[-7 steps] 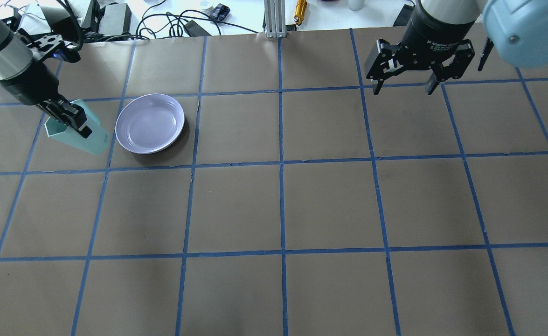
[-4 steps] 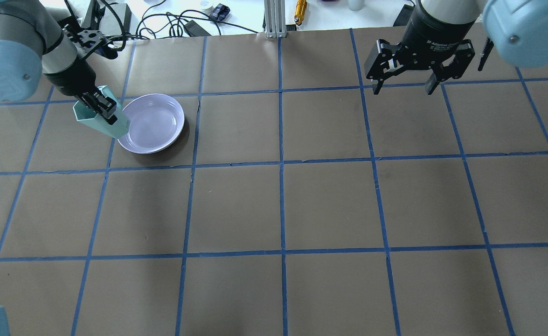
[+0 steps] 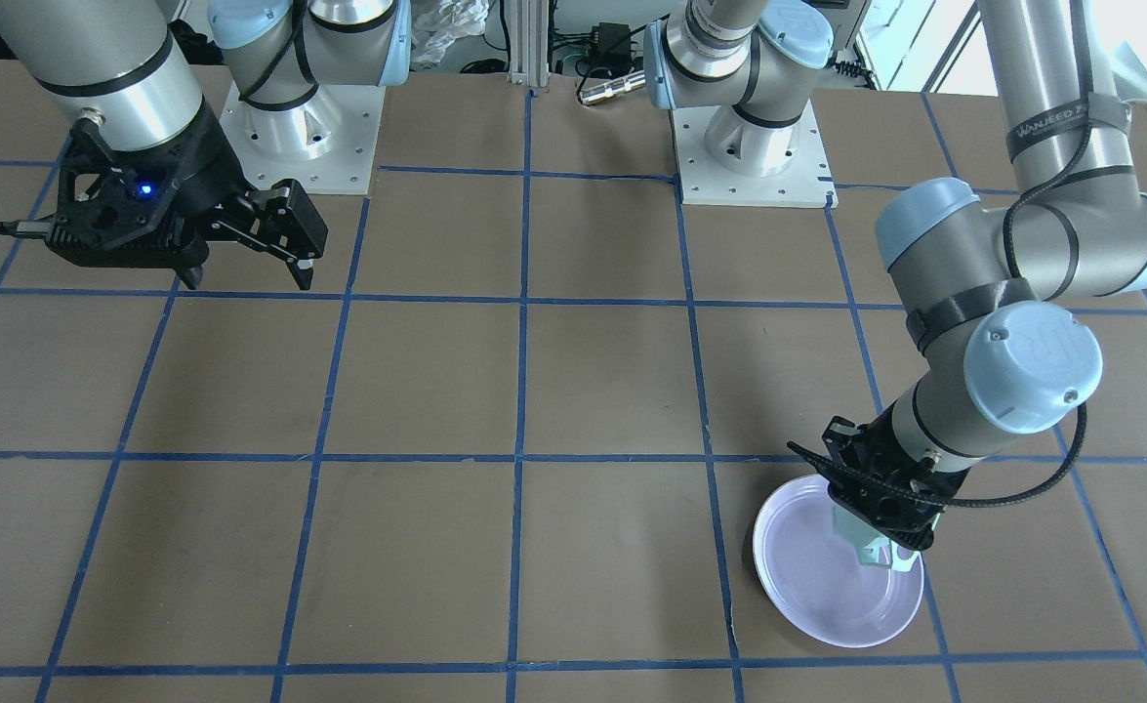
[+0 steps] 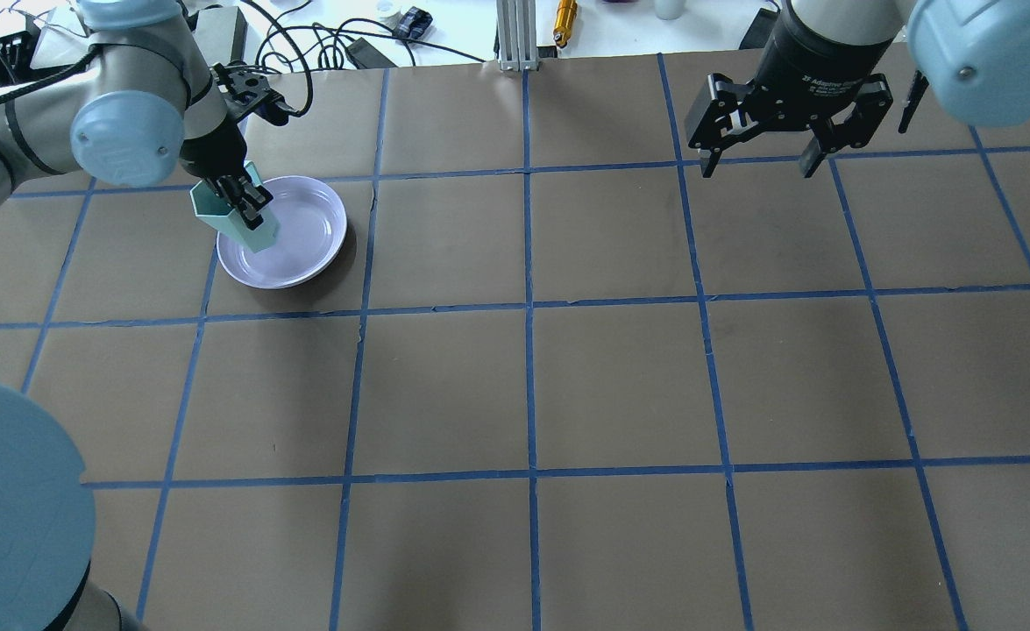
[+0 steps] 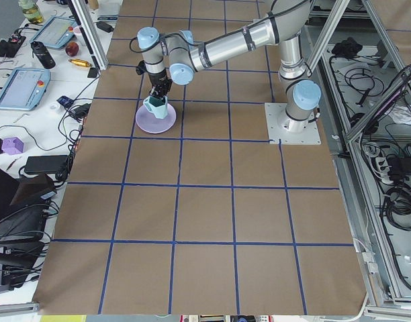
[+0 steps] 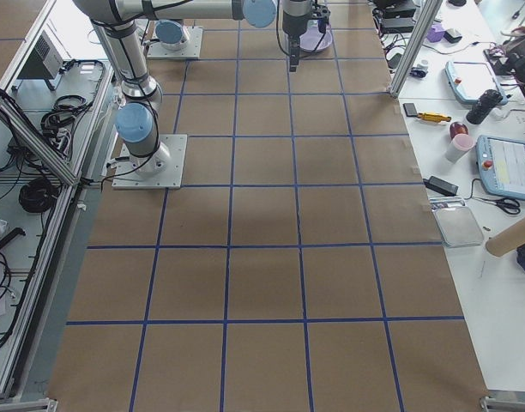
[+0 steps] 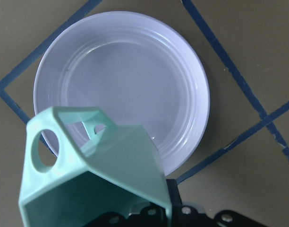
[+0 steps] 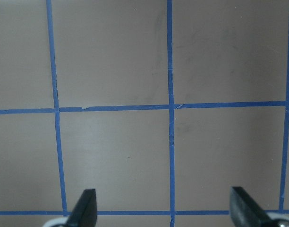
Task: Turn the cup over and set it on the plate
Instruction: 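Rotate the cup upright and lower it onto the white plate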
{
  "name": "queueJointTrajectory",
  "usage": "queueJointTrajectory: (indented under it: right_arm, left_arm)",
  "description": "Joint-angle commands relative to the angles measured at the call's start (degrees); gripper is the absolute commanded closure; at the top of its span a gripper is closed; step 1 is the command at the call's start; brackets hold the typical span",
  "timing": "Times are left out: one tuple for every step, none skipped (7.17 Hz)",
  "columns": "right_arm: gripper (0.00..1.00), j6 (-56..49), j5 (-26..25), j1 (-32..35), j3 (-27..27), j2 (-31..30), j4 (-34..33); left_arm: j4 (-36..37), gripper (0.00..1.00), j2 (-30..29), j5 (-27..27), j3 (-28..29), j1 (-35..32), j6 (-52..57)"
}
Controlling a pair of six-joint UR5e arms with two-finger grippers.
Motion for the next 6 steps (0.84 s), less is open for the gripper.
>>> queueJointTrajectory:
  right_arm:
    - [0.0,0.0,0.0,0.0,0.0,0.0,0.0]
    - [0.0,0.0,0.0,0.0,0.0,0.0,0.0]
    - [0.0,0.0,0.0,0.0,0.0,0.0,0.0]
    - [0.0,0.0,0.0,0.0,0.0,0.0,0.0]
    - [0.0,0.0,0.0,0.0,0.0,0.0,0.0]
    - [0.0,0.0,0.0,0.0,0.0,0.0,0.0]
  left_arm:
    - [0.2,1.0,-2.2,0.0,1.0,-0.8,-1.1]
    - [0.1,1.0,-3.0,0.2,2.5,-0.8,-1.2]
    - [-0.2,1.0,-4.0,0.3,3.7,-0.9,-1.3]
    - [-0.1,1.0,-4.8,0.2,3.6,-1.2,-2.1]
    - [-0.1,1.0,-5.2,0.2,3.6,-1.8,-3.4]
    - [0.0,1.0,-5.8,0.3,3.3,-1.9,-4.5]
